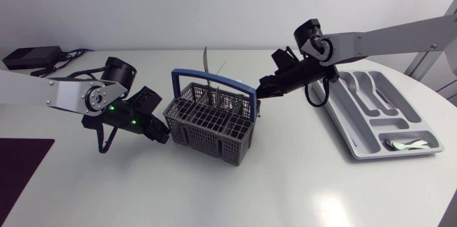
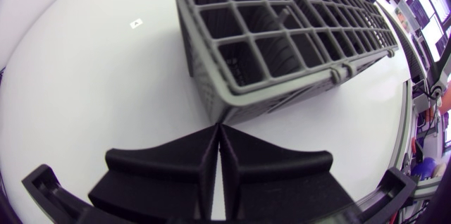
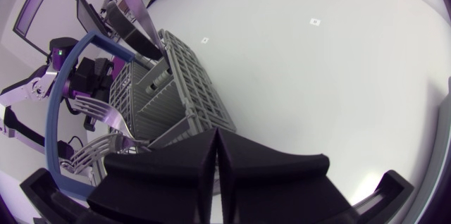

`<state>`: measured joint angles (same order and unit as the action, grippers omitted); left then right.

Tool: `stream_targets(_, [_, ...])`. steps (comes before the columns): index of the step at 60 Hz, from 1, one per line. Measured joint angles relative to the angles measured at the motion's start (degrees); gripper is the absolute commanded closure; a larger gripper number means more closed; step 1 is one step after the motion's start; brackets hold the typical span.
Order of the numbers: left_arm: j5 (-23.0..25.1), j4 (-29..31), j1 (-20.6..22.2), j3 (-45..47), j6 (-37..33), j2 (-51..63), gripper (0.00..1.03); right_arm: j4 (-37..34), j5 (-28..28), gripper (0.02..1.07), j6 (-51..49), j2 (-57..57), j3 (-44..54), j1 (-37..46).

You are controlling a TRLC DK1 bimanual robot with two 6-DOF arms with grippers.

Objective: Sort the cutlery from the basket into the organizer compartments.

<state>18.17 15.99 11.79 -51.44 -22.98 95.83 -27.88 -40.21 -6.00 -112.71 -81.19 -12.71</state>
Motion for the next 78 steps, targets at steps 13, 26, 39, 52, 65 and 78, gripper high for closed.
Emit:
stream_targets(13, [0.0, 0.0, 1.9, -3.0, 0.0, 2.2, 0.99, -2.0, -0.1, 1.02, -1.3, 4.2, 5.6, 0.0])
stream_targets(26, [0.0, 0.0, 1.9, -7.8, 0.0, 5.9, 0.98, -4.0, -0.1, 1.02, -3.3, 10.0, 12.5, 0.1])
stream_targets(39, [0.0, 0.0, 1.9, -14.5, 0.0, 11.6, 0.98, -5.5, -0.7, 1.02, -4.7, 16.4, 19.1, -0.3])
stream_targets(52, [0.0, 0.4, 2.6, -20.4, 0.1, 15.6, 0.98, -7.1, -1.6, 1.02, -5.8, 19.5, 22.6, -3.2])
stream_targets(65, [0.0, 1.2, 3.2, -22.4, 0.0, 16.2, 0.98, -7.1, -1.8, 1.02, -6.2, 22.0, 23.9, -3.3])
stream_targets(78, [0.2, 1.7, 0.2, -20.0, 0.0, 13.8, 0.97, -6.5, -1.5, 1.02, -6.4, 22.8, 23.8, 1.6])
